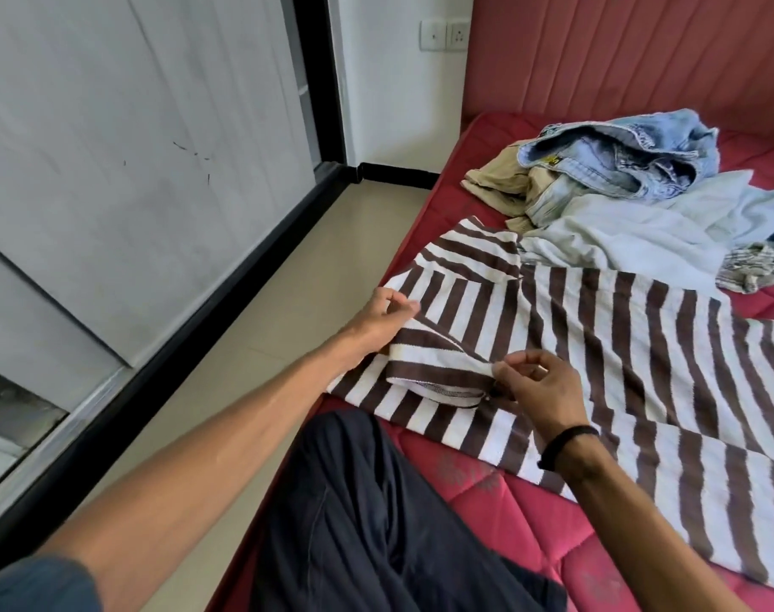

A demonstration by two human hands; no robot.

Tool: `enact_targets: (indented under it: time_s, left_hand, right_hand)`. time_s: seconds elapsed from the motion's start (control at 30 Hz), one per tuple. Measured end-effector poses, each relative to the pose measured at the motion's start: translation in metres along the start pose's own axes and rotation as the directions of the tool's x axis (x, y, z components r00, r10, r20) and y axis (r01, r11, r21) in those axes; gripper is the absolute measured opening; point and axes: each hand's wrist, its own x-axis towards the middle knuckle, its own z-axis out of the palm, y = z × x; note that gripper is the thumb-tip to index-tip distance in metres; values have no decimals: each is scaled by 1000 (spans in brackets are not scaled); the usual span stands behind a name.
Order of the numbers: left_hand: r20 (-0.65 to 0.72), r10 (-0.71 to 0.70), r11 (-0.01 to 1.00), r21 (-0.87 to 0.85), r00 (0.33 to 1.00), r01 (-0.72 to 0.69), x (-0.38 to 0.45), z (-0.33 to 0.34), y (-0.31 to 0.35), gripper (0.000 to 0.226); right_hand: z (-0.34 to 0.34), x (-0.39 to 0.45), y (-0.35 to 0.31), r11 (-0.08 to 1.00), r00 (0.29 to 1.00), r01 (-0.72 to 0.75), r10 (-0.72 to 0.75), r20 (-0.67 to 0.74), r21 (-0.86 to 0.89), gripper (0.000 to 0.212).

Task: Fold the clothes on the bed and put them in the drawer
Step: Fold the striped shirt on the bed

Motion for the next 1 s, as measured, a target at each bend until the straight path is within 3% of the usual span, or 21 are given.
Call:
enact_targets:
  time_s: [0.1,0.2,0.27,0.33,0.4,0.47,0.53,0.57,0.6,0.67,0.73,0.83,0.9,1.0]
  left_hand:
    - [291,-49,967,-225,955,118,-5,5,-6,95]
    - [281,-51,997,-49,958,67,-8,7,-29,98]
    - [226,14,998,60,974,-29,-9,4,-35,92]
    - [209,69,971,209,975,-114,-9,-2,-38,92]
    - [184,110,845,500,977,-189,-12,0,-37,102]
    - [38,263,651,731,964,-206,-19,9,-37,99]
    - [-6,561,474,822,828,-315,-22,32,-33,81]
    - [72,620,407,822,782,-398,-25,41,-34,72]
    - [217,596,333,809,773,-484,-24,53,-34,68]
    - [435,343,232,819,832,-524,-14,69,-45,80]
    - [436,139,180,872,889,-456,3,67,-57,95]
    - [326,101,206,918,940,-340,30,51,-54,101]
    - [267,112,254,923,957,-288,46,41,-49,106]
    - [162,74,340,924,984,-178,76,39,-41,97]
  right_hand:
    - [4,5,12,986,992,-128,130,-7,103,16]
    - [7,5,26,978,978,-185,193,-80,99,19]
    - [4,2,29,998,989,-64,63,-133,-2,17]
    - [2,-2,33,945,974,163,-199,-105,-283,15]
    - [-1,-5,43,776,926,324,-377,13,-541,16]
    - [2,-8,52,648,864,429,-499,75,-630,20]
    - [5,-12,54,528,813,501,-559,164,-686,34]
    - [8,-15,55,446,807,519,-538,245,-729,45]
    - [5,-17,58,356,816,514,-482,318,-780,54]
    - [-1,-14,71,201,838,483,-390,382,-852,60]
    - [-5,-3,79,128,868,447,-303,394,-885,58]
    - [-16,17,70,184,917,381,-196,346,-906,61]
    - [-20,22,60,224,913,407,-141,383,-886,61]
    - [-44,35,37,351,891,453,-169,420,-820,58]
